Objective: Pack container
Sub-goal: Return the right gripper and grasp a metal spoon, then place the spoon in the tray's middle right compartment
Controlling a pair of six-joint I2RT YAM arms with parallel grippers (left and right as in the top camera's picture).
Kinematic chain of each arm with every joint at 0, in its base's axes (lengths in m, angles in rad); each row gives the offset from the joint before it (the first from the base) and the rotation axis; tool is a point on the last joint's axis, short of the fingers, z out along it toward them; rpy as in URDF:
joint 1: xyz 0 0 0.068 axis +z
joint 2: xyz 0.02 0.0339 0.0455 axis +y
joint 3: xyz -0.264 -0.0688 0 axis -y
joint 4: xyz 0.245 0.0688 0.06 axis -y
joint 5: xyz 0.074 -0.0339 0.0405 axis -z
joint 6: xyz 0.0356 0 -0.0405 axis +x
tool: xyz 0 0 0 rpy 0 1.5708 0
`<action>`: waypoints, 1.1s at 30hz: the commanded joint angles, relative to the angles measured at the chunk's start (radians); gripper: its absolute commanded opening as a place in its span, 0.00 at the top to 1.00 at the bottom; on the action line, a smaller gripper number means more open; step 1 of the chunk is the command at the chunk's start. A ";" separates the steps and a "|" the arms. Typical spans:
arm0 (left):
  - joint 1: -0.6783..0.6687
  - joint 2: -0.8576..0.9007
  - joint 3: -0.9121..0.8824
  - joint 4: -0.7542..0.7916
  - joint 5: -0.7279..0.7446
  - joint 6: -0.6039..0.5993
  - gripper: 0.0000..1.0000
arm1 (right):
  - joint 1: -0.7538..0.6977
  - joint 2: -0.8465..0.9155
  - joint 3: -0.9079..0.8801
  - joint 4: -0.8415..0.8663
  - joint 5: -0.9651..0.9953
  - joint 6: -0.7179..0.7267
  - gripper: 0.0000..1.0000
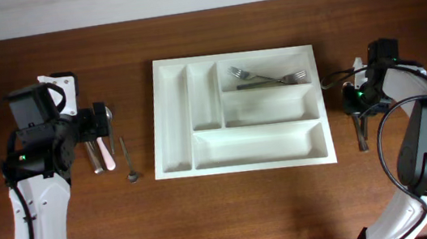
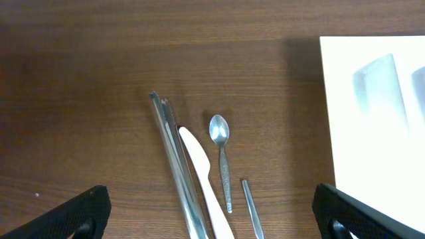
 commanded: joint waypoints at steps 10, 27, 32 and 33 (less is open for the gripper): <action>0.004 0.003 0.023 0.000 -0.003 0.013 0.01 | 0.005 0.022 0.046 -0.094 0.089 -0.005 0.96; 0.004 0.003 0.023 0.000 -0.003 0.013 0.01 | 0.359 -0.171 0.558 -0.446 -0.229 -0.557 0.96; 0.004 0.003 0.023 0.000 -0.003 0.013 0.01 | 0.523 -0.135 0.520 -0.572 -0.227 -1.055 0.96; 0.004 0.003 0.023 0.000 -0.003 0.013 0.01 | 0.547 -0.124 0.509 -0.601 -0.220 -1.157 0.96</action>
